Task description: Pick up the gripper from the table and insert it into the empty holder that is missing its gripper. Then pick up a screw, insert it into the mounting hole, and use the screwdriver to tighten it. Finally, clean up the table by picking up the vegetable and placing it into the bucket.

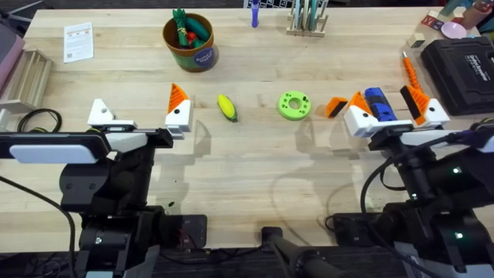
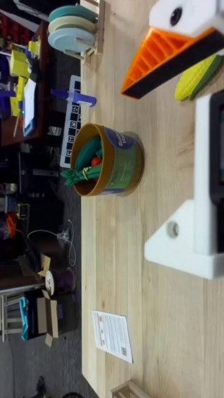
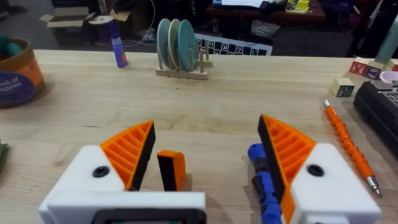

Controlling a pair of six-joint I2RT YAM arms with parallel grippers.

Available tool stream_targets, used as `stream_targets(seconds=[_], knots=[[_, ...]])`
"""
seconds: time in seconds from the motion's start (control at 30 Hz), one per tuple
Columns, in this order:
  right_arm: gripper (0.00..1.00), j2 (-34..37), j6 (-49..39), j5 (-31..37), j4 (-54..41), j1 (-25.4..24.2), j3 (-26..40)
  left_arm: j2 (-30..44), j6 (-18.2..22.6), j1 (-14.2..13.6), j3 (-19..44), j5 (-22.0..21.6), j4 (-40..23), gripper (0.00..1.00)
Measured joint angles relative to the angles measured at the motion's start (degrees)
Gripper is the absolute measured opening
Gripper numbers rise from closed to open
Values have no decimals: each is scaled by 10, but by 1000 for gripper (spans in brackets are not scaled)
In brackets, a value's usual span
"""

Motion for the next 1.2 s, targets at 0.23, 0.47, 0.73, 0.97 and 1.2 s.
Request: stream_targets(seconds=[0.23, 0.47, 0.73, 0.97, 1.2], knots=[[992, 0, 0, 0, 0, 0, 0, 0, 0, 0, 0, 0, 0, 985], [991, 1, 0, -5, 136, 0, 2, 0, 0, 0, 8, -14, 26, 985], [992, 13, 0, -5, 34, 0, 121, 59, 0, 0, 207, -43, -156, 986], [991, 133, 0, -7, -159, 0, 320, 239, 0, -1, 426, -56, -311, 986], [991, 306, -1, -7, -379, 0, 487, 427, 0, -1, 566, -60, -451, 986]])
